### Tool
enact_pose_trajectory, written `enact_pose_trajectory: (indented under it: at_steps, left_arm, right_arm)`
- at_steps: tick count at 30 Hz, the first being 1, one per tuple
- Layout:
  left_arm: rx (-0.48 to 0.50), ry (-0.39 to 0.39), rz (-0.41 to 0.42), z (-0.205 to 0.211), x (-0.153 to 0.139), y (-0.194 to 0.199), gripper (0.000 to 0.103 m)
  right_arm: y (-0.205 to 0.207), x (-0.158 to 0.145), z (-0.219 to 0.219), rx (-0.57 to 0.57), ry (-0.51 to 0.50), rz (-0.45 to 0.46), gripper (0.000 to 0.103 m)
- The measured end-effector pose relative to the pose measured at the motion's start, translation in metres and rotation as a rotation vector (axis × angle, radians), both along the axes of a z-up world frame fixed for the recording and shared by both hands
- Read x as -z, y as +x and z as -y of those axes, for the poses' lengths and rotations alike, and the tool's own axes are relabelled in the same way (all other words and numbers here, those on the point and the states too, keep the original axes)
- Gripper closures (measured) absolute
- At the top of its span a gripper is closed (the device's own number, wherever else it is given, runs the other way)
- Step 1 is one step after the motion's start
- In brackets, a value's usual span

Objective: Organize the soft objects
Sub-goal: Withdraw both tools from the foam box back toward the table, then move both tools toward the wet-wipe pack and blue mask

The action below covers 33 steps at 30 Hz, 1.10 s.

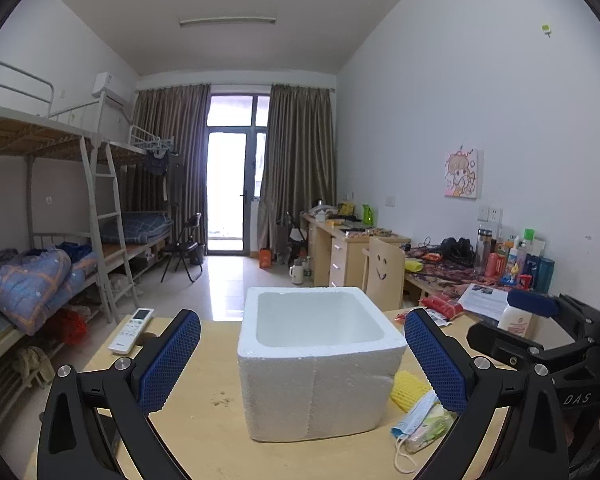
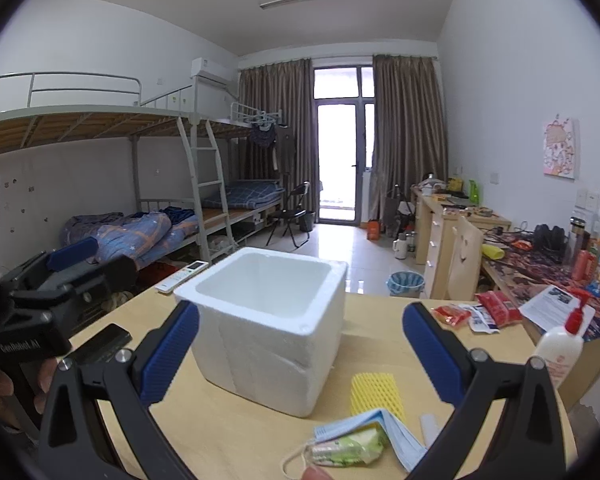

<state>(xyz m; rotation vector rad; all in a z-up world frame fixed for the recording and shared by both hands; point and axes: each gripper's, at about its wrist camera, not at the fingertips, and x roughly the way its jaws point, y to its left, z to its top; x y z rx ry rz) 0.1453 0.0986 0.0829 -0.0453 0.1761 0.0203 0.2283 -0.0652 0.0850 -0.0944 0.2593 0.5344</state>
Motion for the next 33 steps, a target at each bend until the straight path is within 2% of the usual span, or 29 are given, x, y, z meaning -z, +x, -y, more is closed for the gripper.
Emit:
enact_pose_trajectory:
  at_steps: [10,15,21,33]
  left_arm:
    - [-0.046,-0.025,0.036,0.015,0.028,-0.030,0.001]
    - [-0.072,0.005,0.063,0.026,0.040,-0.042,0.001]
    - [-0.116,0.032,0.038,0.035,0.059,-0.038,0.001]
    - [-0.062,0.039,-0.046,0.047,0.077,-0.009,0.001]
  right_arm:
    - [-0.020,0.027,0.026,0.089,-0.003,0.016,0.000]
    - [-0.026,0.039,0.027,0.103,-0.017,0.016,0.000]
    - [-0.032,0.054,0.036,0.115,-0.018,0.004,0.000]
    - [-0.012,0.067,0.050,0.136,-0.013,-0.045,0.000]
